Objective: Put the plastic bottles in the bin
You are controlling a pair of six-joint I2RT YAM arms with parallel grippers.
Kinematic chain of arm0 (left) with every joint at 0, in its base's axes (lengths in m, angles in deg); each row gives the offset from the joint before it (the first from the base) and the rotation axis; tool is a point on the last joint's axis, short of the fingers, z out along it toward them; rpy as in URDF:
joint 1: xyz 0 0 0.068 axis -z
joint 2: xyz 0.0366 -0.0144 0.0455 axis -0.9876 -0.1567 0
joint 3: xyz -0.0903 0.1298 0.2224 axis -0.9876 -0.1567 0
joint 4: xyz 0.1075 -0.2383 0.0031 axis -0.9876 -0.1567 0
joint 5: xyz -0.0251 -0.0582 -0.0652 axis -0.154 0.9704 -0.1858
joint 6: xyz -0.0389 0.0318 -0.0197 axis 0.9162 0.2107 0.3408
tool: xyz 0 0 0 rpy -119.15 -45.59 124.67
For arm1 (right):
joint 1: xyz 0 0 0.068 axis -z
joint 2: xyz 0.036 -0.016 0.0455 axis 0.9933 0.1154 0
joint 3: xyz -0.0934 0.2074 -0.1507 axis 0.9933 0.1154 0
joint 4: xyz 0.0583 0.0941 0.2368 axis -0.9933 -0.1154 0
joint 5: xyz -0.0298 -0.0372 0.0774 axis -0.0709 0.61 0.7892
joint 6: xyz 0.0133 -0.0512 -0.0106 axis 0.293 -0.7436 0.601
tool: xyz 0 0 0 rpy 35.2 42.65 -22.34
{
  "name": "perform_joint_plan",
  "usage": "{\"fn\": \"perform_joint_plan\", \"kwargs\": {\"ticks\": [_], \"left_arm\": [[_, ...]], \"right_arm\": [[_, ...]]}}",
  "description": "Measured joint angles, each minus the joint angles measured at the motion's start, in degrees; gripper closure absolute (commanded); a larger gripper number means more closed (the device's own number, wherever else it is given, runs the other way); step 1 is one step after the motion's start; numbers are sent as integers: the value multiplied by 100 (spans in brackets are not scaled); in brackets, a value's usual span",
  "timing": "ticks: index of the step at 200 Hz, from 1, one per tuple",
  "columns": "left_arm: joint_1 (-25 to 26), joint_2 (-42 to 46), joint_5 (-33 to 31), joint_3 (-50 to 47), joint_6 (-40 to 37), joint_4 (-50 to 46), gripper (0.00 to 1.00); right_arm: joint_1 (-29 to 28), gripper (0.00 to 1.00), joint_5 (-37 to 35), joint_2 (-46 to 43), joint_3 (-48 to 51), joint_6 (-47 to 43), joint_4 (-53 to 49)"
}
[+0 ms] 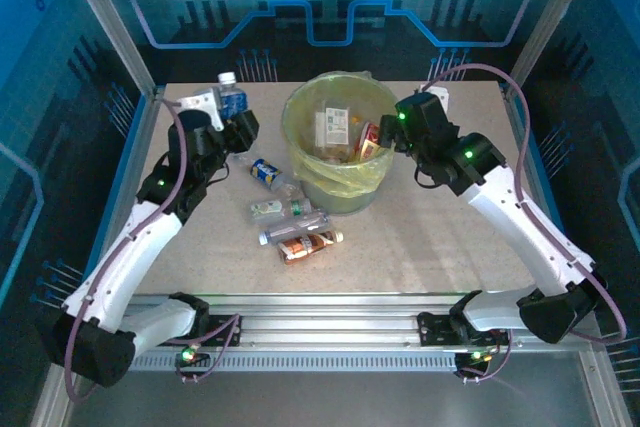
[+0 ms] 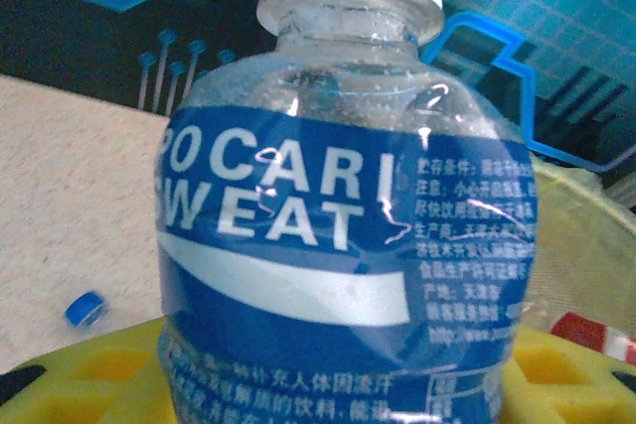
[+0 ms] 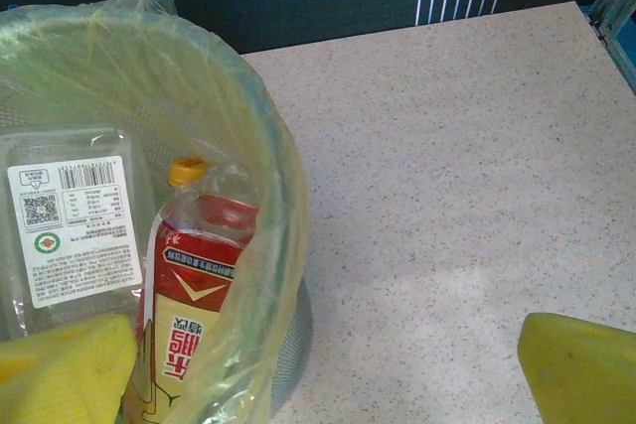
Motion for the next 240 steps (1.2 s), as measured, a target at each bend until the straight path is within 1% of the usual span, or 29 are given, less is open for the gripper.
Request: {"fn": "perform_joint_plan", "kwargs": {"ticks": [35, 63, 94, 126, 158, 183, 220, 240], "left_arm": [[485, -717, 94, 839, -433, 120, 48], [918, -1401, 208, 1661, -922, 85, 48], [1346, -2138, 262, 2546, -1423, -254, 48], [1631, -2809, 251, 3235, -1788, -824, 46], [1792, -3246, 61, 3554, -1961, -1384, 46], [1825, -3351, 7, 3578, -1987, -1657, 45], [1958, -3477, 33, 3775, -1965, -1884, 42], [2039, -3615, 146, 3936, -1906, -1934, 40]], "right_arm": [[15, 0, -57, -146, 144, 72, 28], [37, 0, -122, -308, 254, 146, 31], [37, 0, -155, -396, 317, 192, 31], [44, 0, -155, -400, 352, 236, 31], [79, 0, -162, -411, 354, 273, 28], [96, 0, -179, -413, 365, 295, 28], [127, 0, -208, -426, 428, 323, 28], [146, 0, -221, -435, 428, 361, 26]]}}
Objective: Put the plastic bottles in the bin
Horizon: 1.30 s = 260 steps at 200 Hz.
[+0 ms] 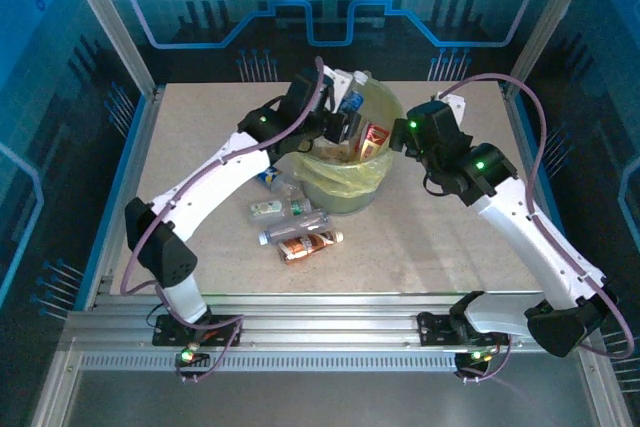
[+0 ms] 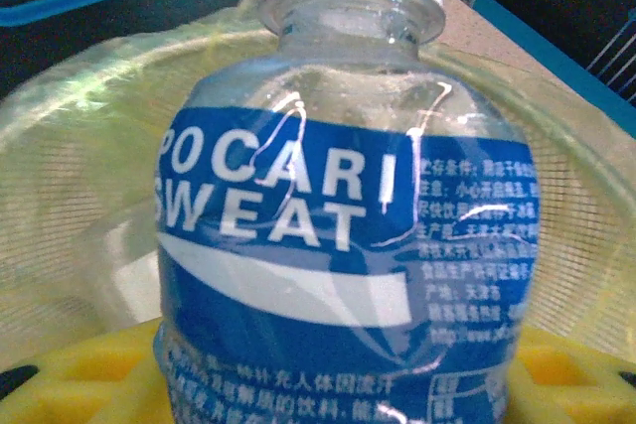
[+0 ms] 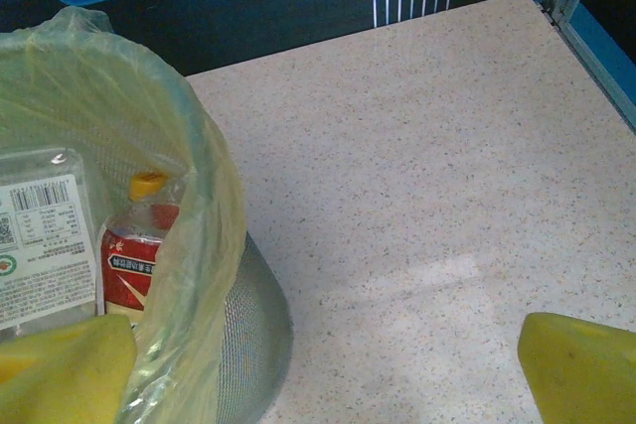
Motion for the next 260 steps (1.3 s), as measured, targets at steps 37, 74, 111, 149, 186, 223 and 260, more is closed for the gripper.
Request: {"fn": "perform_joint_plan", "kwargs": {"ticks": [37, 74, 111, 149, 186, 223, 260], "left_arm": [[31, -249, 74, 98, 313, -109, 29], [31, -396, 79, 98, 590, -201, 14], [31, -400, 177, 98, 758, -168, 13], [31, -361, 243, 61, 896, 79, 13], [31, -11, 192, -328, 896, 350, 13], [31, 691, -127, -1003, 894, 756, 5], [-33, 1565, -586, -1768, 931, 1200, 1]], "right_arm": [[20, 0, -28, -37, 9, 48, 0], [55, 0, -39, -94, 48, 90, -4], [79, 0, -37, -98, 48, 107, -2], [90, 0, -37, -98, 48, 107, -2], [94, 0, -20, -96, 48, 105, -2], [107, 0, -17, -96, 48, 107, -2], [114, 0, -17, -96, 48, 107, -2]]}}
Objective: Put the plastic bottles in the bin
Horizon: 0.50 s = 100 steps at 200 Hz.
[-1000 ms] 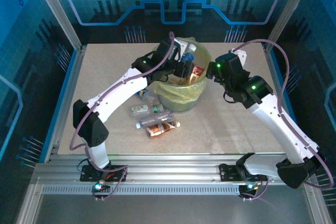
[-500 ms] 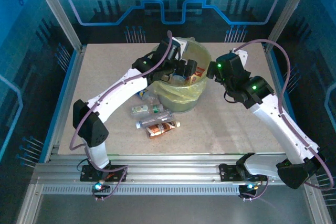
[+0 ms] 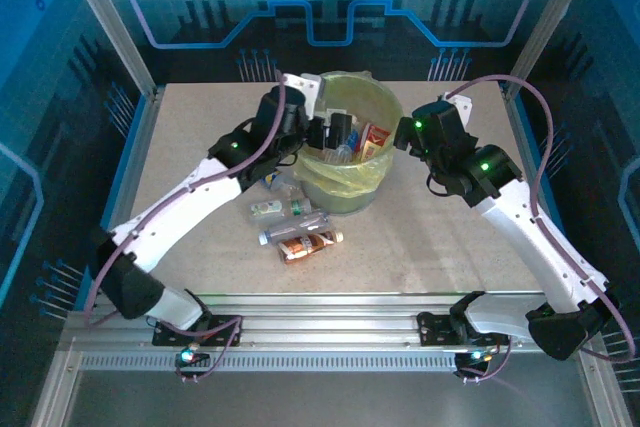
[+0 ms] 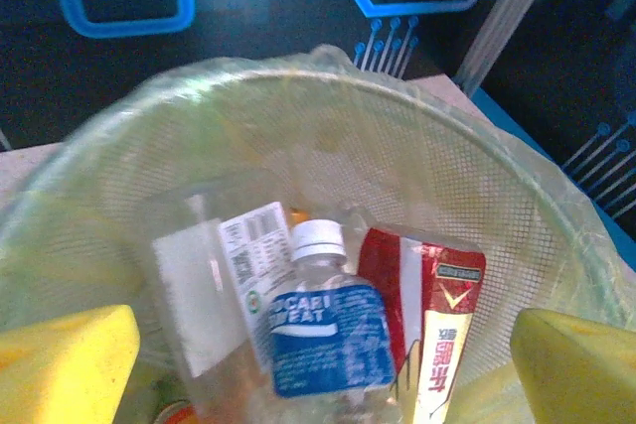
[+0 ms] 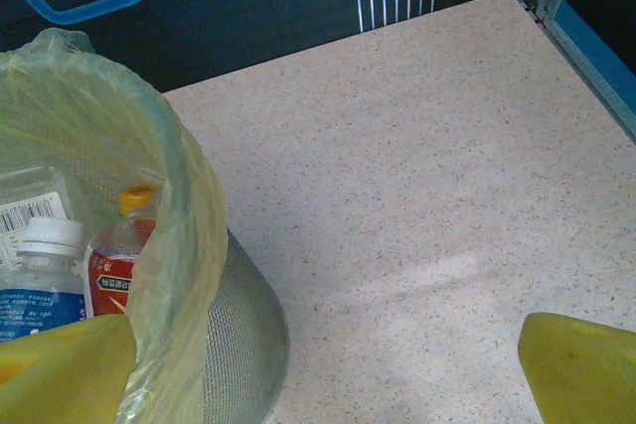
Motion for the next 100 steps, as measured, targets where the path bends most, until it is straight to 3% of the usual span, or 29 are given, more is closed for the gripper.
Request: {"fn": "perform_joint_plan", "kwargs": {"ticks": [61, 100], "left_arm": [[-693, 1178, -310, -1377, 402, 236, 1], [-774, 1895, -267, -2516, 302, 280, 1]], "right_arm": [[0, 0, 4, 0, 7, 0, 2], [0, 0, 24, 0, 57, 46, -48]]}}
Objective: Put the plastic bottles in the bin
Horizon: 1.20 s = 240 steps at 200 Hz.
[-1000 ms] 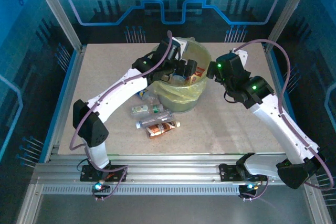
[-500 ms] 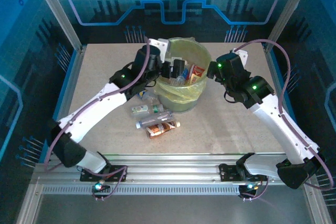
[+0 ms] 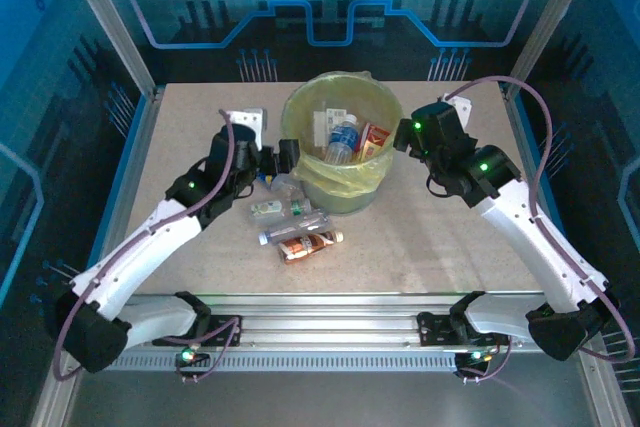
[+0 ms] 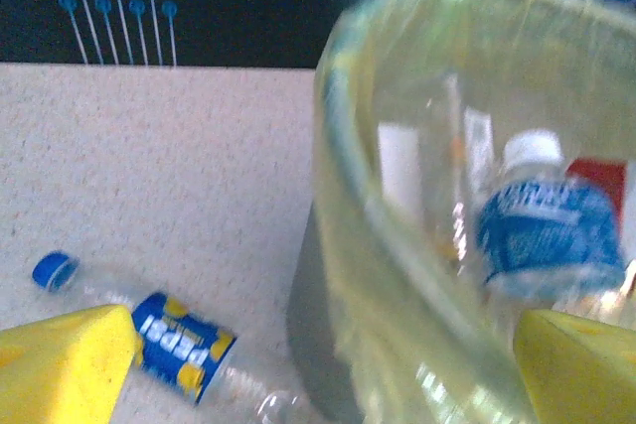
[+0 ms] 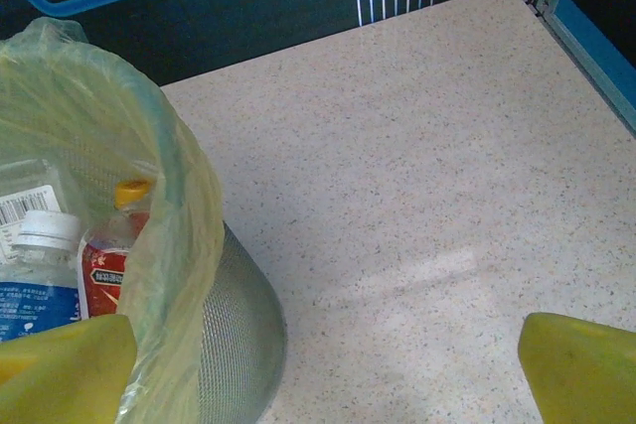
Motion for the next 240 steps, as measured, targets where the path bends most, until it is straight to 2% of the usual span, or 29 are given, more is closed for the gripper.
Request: {"fn": "perform_joint_plan", "kwargs": {"ticks": [41, 103, 163, 240], "left_arm": [[129, 986, 415, -1029, -304, -249, 1], [1534, 1086, 494, -1738, -581, -876, 4], [2527, -98, 179, -1794, -822, -1064, 7], [2774, -1421, -400, -1191, -815, -1523, 7]], "right_arm": [[0, 0, -2, -9, 79, 101, -157], [0, 0, -50, -232, 155, 192, -433], [0, 0, -90, -586, 229, 267, -474], [2, 0, -90, -586, 271, 278, -516]]}}
